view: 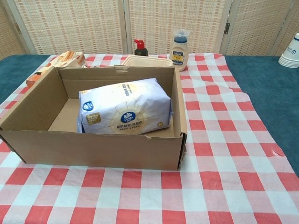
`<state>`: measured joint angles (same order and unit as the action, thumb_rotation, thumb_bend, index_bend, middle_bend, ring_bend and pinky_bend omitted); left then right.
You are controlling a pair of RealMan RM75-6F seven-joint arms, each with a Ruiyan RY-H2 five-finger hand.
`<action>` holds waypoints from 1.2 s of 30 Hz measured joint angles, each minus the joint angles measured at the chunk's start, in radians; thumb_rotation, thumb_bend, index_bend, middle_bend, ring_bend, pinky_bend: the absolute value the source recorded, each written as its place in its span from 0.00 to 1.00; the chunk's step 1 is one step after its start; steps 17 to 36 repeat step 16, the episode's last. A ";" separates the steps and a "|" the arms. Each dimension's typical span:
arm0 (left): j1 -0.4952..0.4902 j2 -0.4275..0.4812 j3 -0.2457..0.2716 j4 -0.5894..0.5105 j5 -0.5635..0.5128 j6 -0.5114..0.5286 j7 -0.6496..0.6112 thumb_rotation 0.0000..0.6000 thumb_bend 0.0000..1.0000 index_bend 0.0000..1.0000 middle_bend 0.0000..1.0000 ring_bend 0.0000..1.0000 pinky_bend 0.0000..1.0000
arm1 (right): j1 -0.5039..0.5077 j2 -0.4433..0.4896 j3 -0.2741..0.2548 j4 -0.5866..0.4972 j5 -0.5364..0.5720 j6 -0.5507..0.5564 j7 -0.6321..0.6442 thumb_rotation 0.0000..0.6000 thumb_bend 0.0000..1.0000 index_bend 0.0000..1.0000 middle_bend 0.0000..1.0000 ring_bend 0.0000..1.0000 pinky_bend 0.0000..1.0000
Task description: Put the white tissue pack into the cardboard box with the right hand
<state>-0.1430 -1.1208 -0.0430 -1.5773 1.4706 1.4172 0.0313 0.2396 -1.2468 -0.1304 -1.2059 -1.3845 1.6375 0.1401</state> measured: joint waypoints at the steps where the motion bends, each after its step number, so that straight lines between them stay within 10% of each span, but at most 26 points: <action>1: 0.000 0.001 0.001 -0.001 0.003 0.001 -0.001 1.00 0.20 0.00 0.00 0.00 0.07 | -0.011 -0.011 0.007 0.018 -0.004 0.002 0.008 1.00 0.00 0.00 0.03 0.00 0.00; 36: -0.004 -0.011 0.012 0.010 0.019 -0.006 0.024 1.00 0.20 0.00 0.00 0.00 0.07 | -0.068 0.003 0.087 0.015 -0.077 0.012 0.042 1.00 0.00 0.00 0.03 0.00 0.00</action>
